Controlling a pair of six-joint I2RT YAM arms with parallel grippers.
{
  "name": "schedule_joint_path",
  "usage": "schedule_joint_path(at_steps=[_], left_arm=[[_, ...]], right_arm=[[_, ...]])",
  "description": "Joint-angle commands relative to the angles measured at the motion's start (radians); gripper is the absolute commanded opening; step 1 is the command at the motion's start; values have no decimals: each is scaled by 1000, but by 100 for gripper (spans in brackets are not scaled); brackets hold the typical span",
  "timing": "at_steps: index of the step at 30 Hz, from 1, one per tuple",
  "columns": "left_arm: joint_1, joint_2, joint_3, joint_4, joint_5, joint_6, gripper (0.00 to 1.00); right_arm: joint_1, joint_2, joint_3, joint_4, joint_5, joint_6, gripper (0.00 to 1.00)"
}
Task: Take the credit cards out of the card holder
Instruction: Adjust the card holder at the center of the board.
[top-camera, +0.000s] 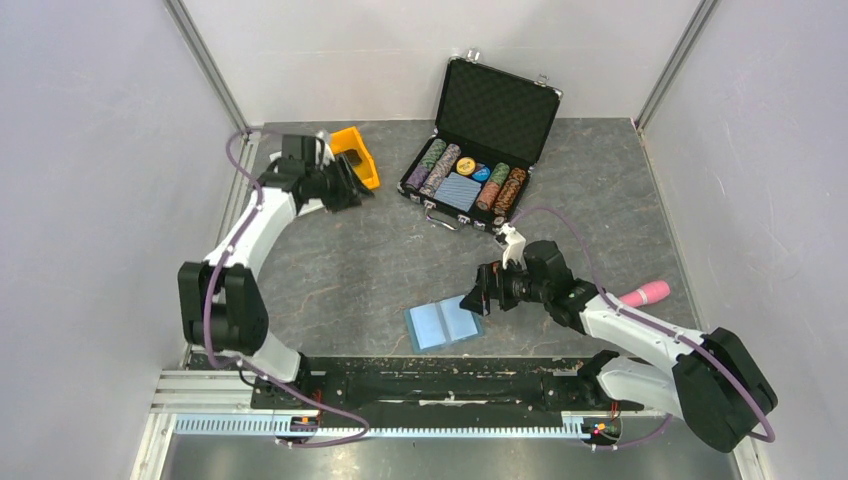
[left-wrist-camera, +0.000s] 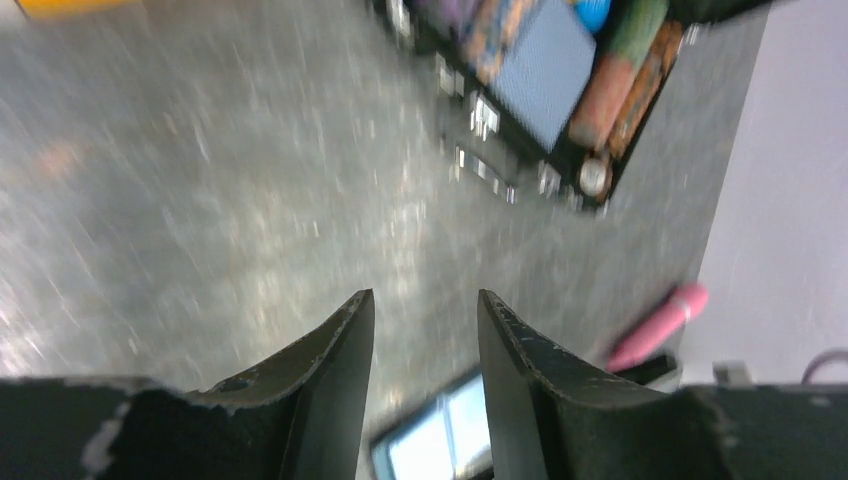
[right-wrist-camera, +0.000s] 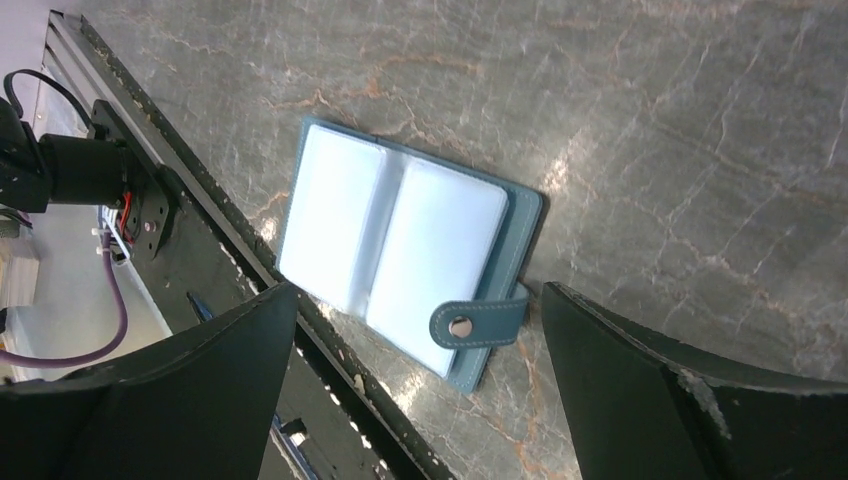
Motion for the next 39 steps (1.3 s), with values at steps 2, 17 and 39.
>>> schedule_joint_path(at_steps=[2,17,39], left_arm=[[-81,-210,-212,-66,118,55,49],[-483,-390,-713,365,182,-225,38],[-530,-258,-937,526,78,-323,28]], right_arm=[[3,-29,-47,53,-14,65,94],[134,5,11,161,-4,203,69],[201,164,50,-1,301,132,73]])
